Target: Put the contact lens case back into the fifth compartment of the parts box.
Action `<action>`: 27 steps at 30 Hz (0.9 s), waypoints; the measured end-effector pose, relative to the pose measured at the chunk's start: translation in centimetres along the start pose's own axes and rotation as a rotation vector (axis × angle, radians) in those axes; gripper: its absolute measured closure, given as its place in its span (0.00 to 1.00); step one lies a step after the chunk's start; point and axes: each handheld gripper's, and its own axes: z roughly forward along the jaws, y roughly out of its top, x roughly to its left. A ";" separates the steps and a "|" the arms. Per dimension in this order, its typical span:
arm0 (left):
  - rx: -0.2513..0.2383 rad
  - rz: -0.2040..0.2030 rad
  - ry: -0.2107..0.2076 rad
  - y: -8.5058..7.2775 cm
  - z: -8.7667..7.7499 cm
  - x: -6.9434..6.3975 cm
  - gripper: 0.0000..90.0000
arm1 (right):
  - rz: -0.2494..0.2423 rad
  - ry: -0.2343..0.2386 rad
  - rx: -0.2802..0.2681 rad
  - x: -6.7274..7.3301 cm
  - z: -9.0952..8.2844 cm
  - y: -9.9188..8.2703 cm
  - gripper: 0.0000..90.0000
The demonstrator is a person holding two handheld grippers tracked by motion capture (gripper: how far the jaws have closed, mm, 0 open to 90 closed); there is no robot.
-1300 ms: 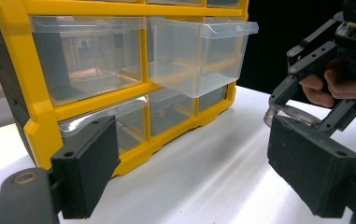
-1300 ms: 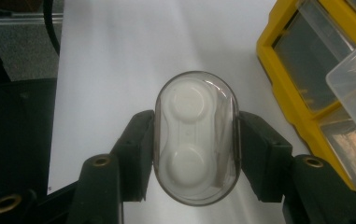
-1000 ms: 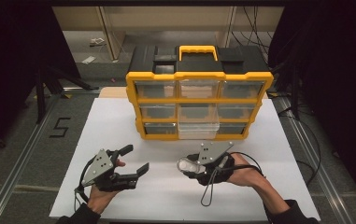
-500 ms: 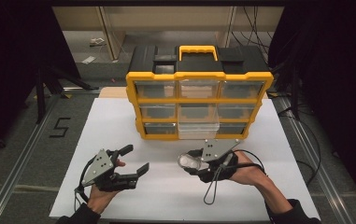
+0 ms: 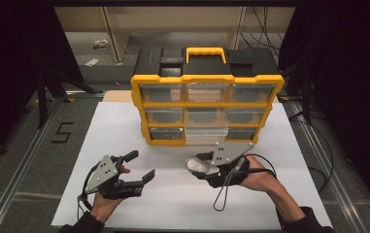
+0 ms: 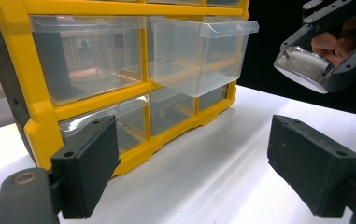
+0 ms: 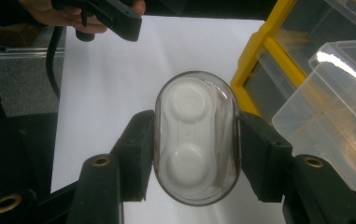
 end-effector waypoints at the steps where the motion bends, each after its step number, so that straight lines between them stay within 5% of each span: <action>1: -0.001 0.000 0.000 0.0 0.0 0.0 0.18 | 0.001 -0.002 -0.003 0.0 -0.1 0.0 0.55; 27: -0.004 0.000 0.000 0.0 0.0 0.0 0.18 | 0.034 -0.068 -0.113 -0.9 -2.1 1.1 0.55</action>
